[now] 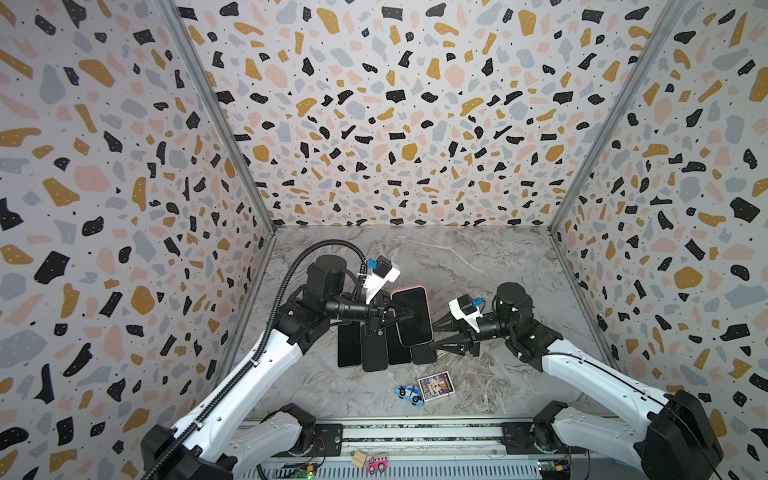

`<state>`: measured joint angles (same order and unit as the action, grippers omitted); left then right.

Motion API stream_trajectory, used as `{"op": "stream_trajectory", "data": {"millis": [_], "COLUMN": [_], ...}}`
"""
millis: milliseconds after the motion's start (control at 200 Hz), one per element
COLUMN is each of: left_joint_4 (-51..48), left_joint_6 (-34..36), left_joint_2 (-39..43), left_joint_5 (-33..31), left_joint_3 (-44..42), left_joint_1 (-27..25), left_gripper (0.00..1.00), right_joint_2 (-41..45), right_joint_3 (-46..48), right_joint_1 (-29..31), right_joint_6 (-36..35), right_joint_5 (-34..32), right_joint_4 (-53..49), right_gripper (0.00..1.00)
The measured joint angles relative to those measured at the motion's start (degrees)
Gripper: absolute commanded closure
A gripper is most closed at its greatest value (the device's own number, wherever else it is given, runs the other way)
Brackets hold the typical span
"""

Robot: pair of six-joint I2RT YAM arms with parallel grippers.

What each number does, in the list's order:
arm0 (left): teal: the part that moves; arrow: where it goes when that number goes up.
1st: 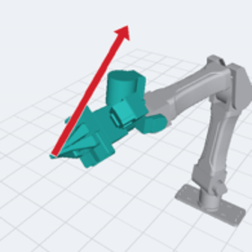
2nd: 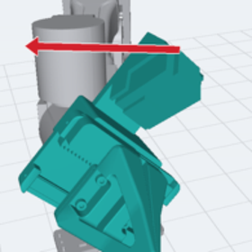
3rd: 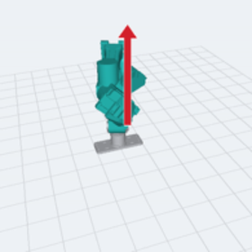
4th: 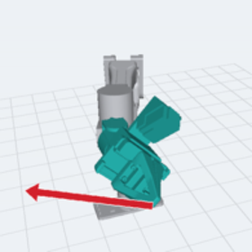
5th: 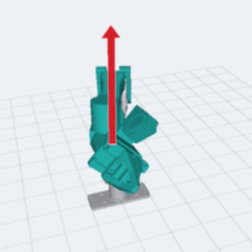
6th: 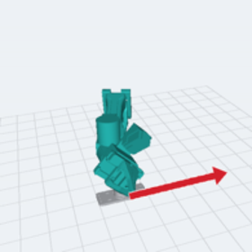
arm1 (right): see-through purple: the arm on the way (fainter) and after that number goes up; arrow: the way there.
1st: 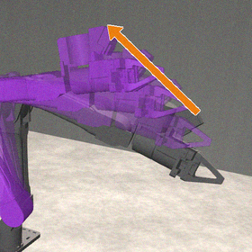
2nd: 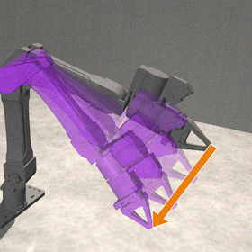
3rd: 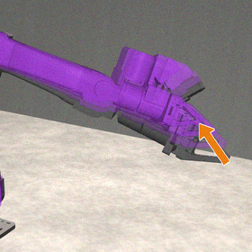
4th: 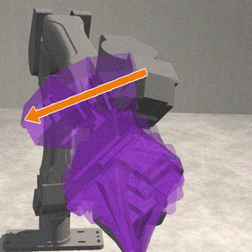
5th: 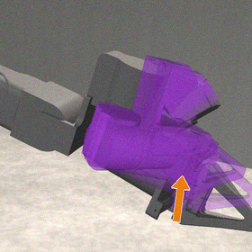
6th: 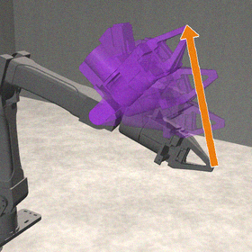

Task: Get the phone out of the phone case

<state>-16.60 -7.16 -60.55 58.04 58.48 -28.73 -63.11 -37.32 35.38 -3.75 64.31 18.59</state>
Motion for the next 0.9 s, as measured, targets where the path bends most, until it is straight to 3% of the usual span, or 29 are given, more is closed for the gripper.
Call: {"op": "stream_trajectory", "data": {"millis": [300, 901], "left_joint_4": [0.50, 7.85], "left_joint_6": [-0.50, -7.72], "left_joint_2": [0.00, -4.15], "left_joint_5": [-0.02, 2.08], "left_joint_3": [-0.79, -1.88], "left_joint_1": [0.00, -0.04], "left_gripper": [1.00, 1.00], "right_joint_2": [-1.11, -1.09], "right_joint_3": [-0.37, 2.21], "right_joint_1": [0.02, 0.46], "right_joint_6": [1.11, 3.02], "right_joint_5": [0.92, 1.53], "right_joint_4": [1.14, 4.15], "right_gripper": [0.83, 0.84]}}
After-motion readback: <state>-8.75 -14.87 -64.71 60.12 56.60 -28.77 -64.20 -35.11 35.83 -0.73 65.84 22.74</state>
